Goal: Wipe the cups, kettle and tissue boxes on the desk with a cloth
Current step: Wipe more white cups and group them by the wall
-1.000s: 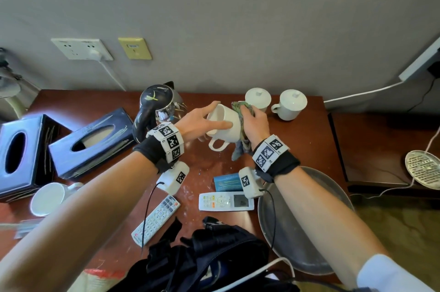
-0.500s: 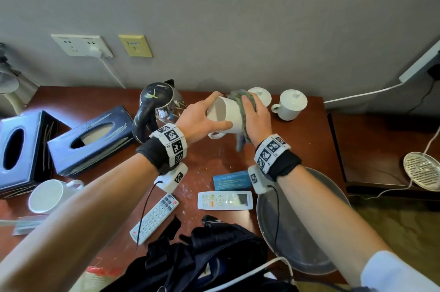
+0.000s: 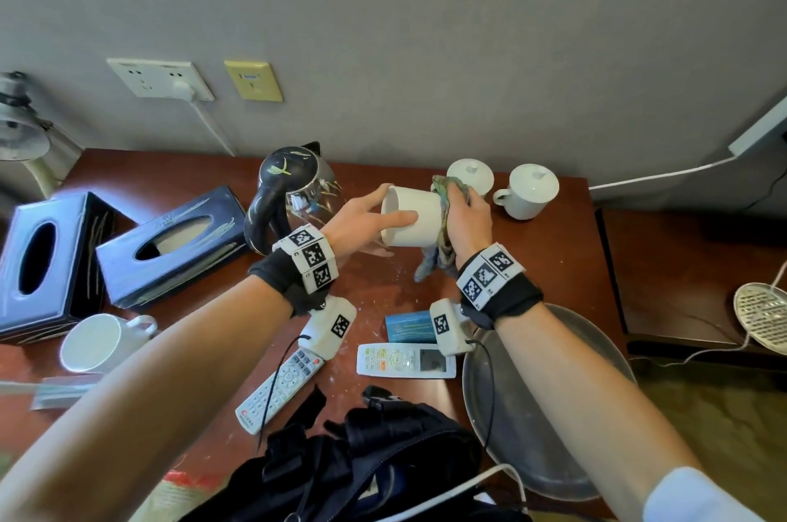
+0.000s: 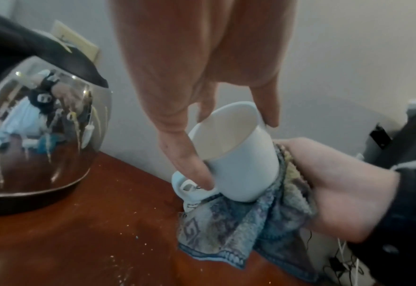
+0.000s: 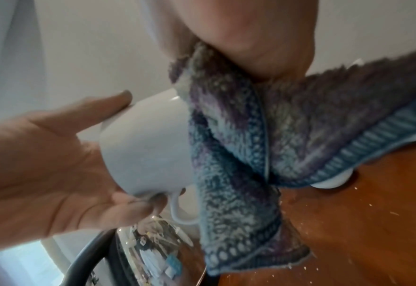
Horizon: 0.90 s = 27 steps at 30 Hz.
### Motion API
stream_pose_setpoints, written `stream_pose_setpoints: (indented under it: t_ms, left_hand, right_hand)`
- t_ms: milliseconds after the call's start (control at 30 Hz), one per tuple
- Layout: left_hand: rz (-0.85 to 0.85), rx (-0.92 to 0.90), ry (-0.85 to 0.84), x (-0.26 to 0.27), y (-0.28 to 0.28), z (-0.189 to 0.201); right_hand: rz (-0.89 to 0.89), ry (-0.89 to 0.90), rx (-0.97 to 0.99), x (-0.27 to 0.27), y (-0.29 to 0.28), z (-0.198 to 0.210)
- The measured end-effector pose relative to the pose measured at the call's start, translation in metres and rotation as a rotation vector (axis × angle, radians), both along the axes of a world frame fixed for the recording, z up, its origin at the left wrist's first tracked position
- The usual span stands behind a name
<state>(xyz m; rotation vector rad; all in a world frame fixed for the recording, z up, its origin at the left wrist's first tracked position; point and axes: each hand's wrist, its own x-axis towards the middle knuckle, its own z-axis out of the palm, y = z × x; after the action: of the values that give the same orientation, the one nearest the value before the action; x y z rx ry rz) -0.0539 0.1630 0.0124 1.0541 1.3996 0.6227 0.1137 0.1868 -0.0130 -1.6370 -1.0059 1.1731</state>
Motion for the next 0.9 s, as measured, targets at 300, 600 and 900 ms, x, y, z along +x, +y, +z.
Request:
stream_pose_setpoints:
  t_ms: [300,600,900]
  left_hand:
    - [-0.03,0.167,0.034,0.004,-0.004,0.014]
    - [-0.121,0.339,0.423,-0.001,-0.011,0.01]
    - [-0.043,0.24,0.298,-0.006,-0.011,0.011]
  right_hand:
    - [0.346,-0.502,0.618,0.001,-0.023,0.02]
    - [0.275,-0.103,0.11,0.002,0.001,0.027]
    - [0.531,-0.196,0.526,0.006,-0.029,0.011]
